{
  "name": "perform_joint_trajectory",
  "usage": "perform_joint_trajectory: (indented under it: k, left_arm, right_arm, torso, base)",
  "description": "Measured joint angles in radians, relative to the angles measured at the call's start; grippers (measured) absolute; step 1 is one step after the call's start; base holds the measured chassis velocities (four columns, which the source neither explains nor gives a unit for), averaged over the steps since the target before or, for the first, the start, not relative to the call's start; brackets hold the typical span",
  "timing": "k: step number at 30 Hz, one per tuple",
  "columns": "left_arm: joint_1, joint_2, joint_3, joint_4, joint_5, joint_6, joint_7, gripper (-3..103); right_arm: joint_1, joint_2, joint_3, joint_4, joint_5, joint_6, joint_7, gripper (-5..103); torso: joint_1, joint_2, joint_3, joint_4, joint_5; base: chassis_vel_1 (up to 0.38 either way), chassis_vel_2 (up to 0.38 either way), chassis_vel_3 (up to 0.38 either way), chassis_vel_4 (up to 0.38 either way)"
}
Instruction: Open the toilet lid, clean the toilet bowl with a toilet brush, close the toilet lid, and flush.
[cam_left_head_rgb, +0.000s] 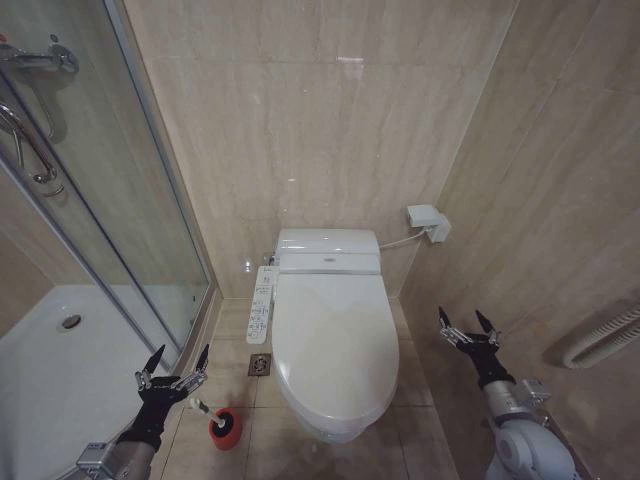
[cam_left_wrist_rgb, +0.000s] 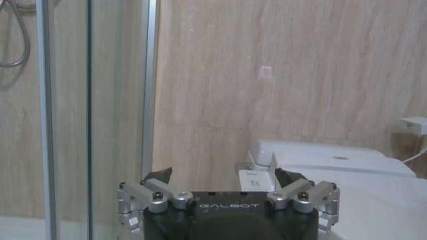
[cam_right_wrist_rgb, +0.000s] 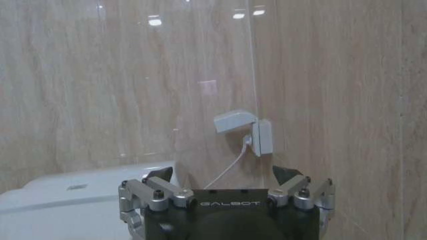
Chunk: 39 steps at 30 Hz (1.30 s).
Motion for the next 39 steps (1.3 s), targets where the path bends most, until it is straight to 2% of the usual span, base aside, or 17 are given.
perform_joint_trajectory:
  k: [39]
  left_arm:
    - [0.000, 0.000, 0.000, 0.000, 0.000, 0.000, 0.000, 100]
  right_arm:
    - [0.000, 0.000, 0.000, 0.001, 0.000, -0.001, 0.000, 100]
  torso:
    - [0.000, 0.000, 0.000, 0.0000, 0.0000]
  base:
    - [0.000, 0.000, 0.000, 0.000]
